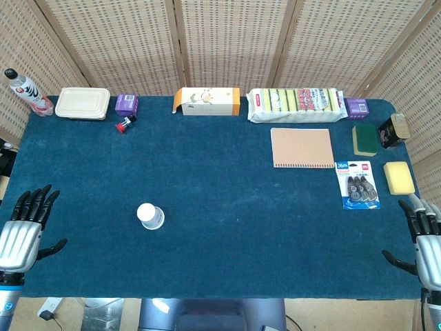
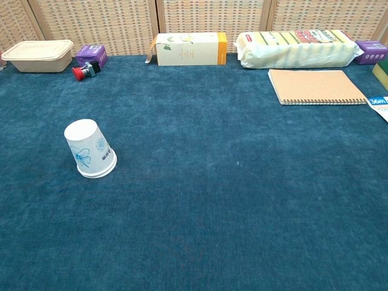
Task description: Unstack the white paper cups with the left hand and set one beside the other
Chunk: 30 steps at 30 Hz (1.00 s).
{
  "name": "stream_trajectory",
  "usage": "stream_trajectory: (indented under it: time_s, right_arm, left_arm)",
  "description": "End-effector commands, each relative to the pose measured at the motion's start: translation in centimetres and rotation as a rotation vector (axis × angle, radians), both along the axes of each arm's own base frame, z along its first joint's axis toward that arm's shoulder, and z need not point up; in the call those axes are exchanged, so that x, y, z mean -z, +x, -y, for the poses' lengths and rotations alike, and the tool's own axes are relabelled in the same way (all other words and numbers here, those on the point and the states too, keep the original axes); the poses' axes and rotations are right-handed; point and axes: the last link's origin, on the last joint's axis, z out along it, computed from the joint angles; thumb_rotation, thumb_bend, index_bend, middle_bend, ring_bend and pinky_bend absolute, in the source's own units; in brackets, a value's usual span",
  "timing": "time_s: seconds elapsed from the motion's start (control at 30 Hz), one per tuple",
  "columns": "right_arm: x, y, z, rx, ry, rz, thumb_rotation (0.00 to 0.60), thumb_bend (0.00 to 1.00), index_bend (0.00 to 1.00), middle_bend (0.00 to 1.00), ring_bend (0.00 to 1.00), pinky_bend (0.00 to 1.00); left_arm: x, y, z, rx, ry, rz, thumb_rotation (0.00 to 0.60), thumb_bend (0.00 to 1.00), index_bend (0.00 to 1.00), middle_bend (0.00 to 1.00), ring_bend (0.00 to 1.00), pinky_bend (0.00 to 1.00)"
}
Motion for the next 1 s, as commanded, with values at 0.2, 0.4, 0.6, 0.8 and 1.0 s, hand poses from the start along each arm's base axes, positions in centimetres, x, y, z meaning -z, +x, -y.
stream_trajectory:
  time_s: [0.2, 0.4, 0.6, 0.8, 1.0]
  right_arm:
    - [0.0, -0.1, 0.0, 0.027, 0.015, 0.014, 0.600, 0.00, 0.04, 0.00, 0.00, 0.00]
    - [-0.6, -0.1, 0.0, 0.026, 0.011, 0.048, 0.600, 0.00, 0.04, 0.00, 0.00, 0.00]
    - [-0.7, -0.1, 0.1, 0.025, 0.019, 0.064, 0.600, 0.00, 0.04, 0.00, 0.00, 0.00]
    - [-0.7, -0.3, 0.1, 0.029, 0.029, 0.074, 0.600, 0.00, 0.04, 0.00, 0.00, 0.00]
    - [-0.7, -0.3, 0.2, 0.032, 0.033, 0.081, 0.600, 0.00, 0.04, 0.00, 0.00, 0.00]
  left_arm:
    - [0.2, 0.4, -0.1, -0.014, -0.097, 0.056, 0.600, 0.06, 0.00, 0.00, 0.00, 0.00]
    - [0.7, 3.9, -2.9, 0.053, -0.231, 0.064, 0.600, 0.06, 0.00, 0.00, 0.00, 0.00]
    - [1.4, 6.3, -5.4, 0.036, -0.317, 0.037, 0.600, 0.06, 0.00, 0.00, 0.00, 0.00]
    - [2.9, 8.0, -7.3, -0.001, -0.379, 0.043, 0.600, 0.07, 0.10, 0.00, 0.00, 0.00]
    - [4.5, 9.1, -8.8, -0.023, -0.404, 0.042, 0.600, 0.11, 0.16, 0.00, 0.00, 0.00]
